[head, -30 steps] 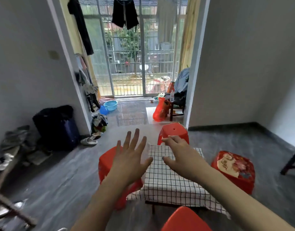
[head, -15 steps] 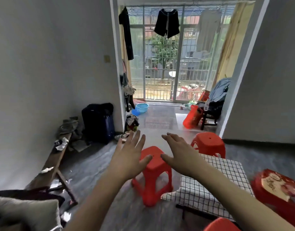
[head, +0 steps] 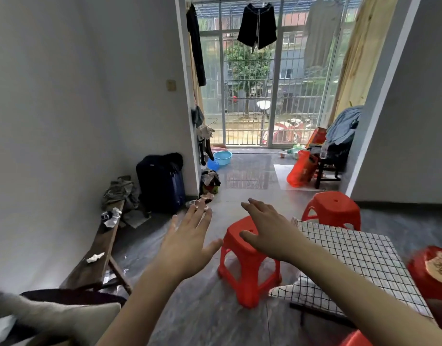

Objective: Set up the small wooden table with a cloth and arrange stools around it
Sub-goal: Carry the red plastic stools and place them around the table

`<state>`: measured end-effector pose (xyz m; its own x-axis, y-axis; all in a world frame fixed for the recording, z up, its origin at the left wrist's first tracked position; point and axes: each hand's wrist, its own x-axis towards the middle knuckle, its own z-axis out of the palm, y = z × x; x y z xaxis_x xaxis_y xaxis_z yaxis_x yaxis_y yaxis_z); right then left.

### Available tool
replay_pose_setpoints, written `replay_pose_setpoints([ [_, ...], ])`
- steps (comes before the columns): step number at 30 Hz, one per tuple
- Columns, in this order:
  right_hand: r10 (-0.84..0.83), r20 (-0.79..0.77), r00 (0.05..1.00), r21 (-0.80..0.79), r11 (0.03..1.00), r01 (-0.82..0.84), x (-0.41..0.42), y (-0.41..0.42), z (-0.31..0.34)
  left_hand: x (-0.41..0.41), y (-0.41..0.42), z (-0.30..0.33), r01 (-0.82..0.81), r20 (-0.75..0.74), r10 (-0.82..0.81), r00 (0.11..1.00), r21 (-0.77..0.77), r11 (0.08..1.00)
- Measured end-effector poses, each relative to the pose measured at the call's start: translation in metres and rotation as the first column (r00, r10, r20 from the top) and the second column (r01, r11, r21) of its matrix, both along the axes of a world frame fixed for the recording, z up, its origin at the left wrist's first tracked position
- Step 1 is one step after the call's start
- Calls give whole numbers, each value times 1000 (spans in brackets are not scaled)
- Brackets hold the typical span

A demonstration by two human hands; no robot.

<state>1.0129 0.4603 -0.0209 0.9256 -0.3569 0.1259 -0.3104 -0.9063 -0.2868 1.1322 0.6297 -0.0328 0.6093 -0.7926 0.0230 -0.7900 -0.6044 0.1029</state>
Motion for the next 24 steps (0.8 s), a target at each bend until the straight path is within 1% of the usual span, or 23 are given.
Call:
replay_pose_setpoints([
  [6, 1, -32, 999, 1, 1000, -1, 45, -31, -11, 41, -19, -15, -5, -41, 6, 999, 35, 999],
  [10, 11, -38, 999, 17, 1000, -11, 86, -64, -20, 80, -44, -22, -40, -38, 42, 998, 47, 998],
  [16, 45, -56, 997, 37, 998, -43, 155, -132, -24, 141, -114, -20, -33, -30, 35, 999, 74, 997],
  [21, 64, -58, 996, 47, 997, -61, 212, -188, -27, 196, -171, -16, -75, -9, 76, 997, 77, 994],
  [24, 79, -61, 995, 53, 996, -76, 243, -206, -31, 221, -192, -21, -76, -32, 79, 996, 104, 992],
])
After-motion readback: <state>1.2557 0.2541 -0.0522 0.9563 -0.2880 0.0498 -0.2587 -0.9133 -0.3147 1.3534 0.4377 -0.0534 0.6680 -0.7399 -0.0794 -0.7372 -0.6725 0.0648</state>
